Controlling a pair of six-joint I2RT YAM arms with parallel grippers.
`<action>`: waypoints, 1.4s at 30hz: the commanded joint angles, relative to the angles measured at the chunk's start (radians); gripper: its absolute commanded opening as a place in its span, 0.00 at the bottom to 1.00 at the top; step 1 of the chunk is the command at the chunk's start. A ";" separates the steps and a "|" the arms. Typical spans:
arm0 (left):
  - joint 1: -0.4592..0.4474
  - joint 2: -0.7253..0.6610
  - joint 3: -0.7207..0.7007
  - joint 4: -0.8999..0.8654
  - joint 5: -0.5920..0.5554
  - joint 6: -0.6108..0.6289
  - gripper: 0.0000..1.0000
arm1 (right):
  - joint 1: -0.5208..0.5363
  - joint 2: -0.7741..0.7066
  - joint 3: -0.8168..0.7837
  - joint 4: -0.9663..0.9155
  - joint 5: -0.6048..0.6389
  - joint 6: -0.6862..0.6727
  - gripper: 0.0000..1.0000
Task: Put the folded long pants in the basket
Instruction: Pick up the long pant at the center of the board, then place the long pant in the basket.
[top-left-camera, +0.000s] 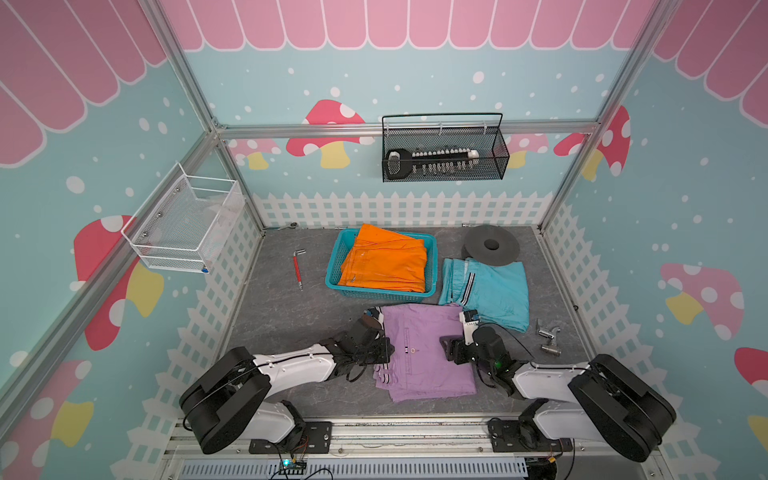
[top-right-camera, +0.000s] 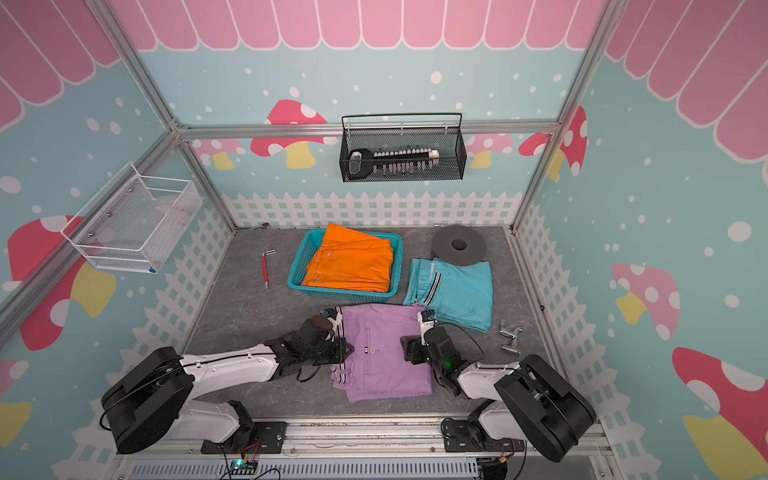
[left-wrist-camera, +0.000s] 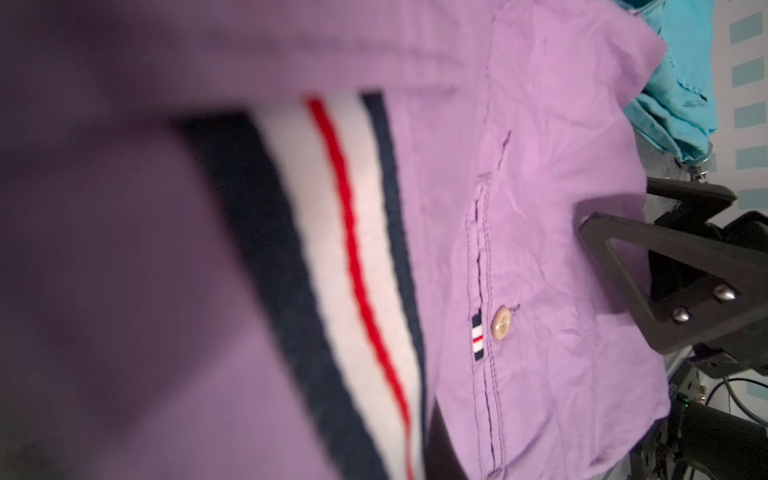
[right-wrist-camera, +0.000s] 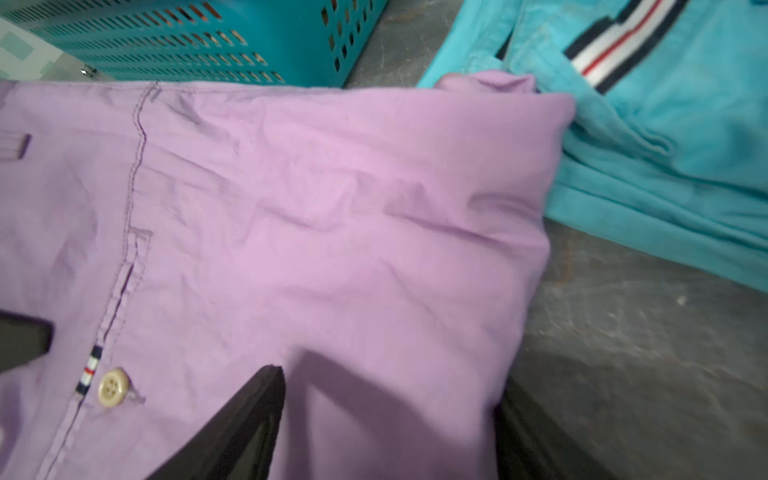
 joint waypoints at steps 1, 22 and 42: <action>0.014 -0.037 -0.010 -0.005 -0.066 0.001 0.00 | 0.031 0.057 0.020 -0.005 -0.031 0.007 0.39; 0.234 -0.319 0.382 -0.232 0.015 0.084 0.00 | 0.160 -0.444 0.395 -0.322 0.039 -0.084 0.00; 0.549 0.040 0.845 -0.412 0.211 0.143 0.00 | 0.106 -0.063 0.779 -0.333 -0.101 -0.159 0.00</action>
